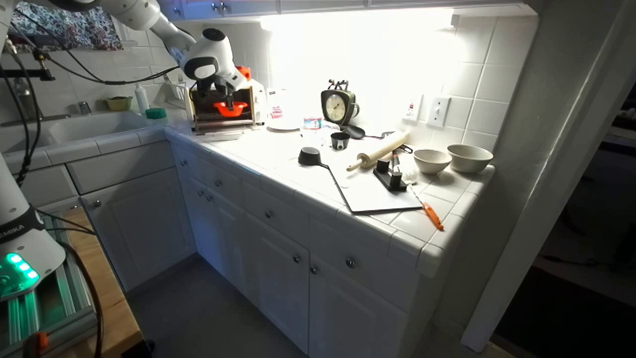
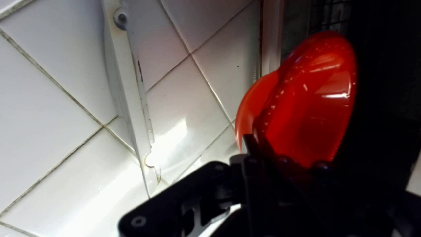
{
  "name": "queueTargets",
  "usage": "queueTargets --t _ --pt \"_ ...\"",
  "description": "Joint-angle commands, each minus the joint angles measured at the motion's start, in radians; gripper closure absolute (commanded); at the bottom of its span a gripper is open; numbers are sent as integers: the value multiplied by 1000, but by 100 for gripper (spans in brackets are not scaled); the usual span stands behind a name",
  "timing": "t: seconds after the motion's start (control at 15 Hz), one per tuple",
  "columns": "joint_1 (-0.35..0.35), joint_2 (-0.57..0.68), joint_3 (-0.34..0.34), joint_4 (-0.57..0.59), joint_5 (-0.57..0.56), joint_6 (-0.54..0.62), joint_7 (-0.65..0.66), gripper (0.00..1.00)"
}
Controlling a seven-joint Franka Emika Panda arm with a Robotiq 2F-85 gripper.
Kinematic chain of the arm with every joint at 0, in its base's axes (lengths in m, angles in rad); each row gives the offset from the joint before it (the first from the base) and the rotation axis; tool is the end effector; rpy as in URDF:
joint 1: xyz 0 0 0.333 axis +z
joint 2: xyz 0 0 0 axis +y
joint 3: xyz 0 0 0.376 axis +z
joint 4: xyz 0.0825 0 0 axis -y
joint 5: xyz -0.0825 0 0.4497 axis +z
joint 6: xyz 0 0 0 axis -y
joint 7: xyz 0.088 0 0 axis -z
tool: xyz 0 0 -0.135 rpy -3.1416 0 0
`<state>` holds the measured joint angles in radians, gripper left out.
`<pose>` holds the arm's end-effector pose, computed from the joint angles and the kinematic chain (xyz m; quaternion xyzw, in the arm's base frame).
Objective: Remove the bowl from the oven then close it
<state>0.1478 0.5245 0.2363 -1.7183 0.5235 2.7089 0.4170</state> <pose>0.7548 0.2667 0.3266 -0.9200 0.2451 -0.1195 0.2814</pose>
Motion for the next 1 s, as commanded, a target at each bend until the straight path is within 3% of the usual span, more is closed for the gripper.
queueTargets --t 0.0,0.93 --pt "6 -83 -26 -115 42 73 66 99" --pt "1 -218 -125 -384 78 282 283 99"
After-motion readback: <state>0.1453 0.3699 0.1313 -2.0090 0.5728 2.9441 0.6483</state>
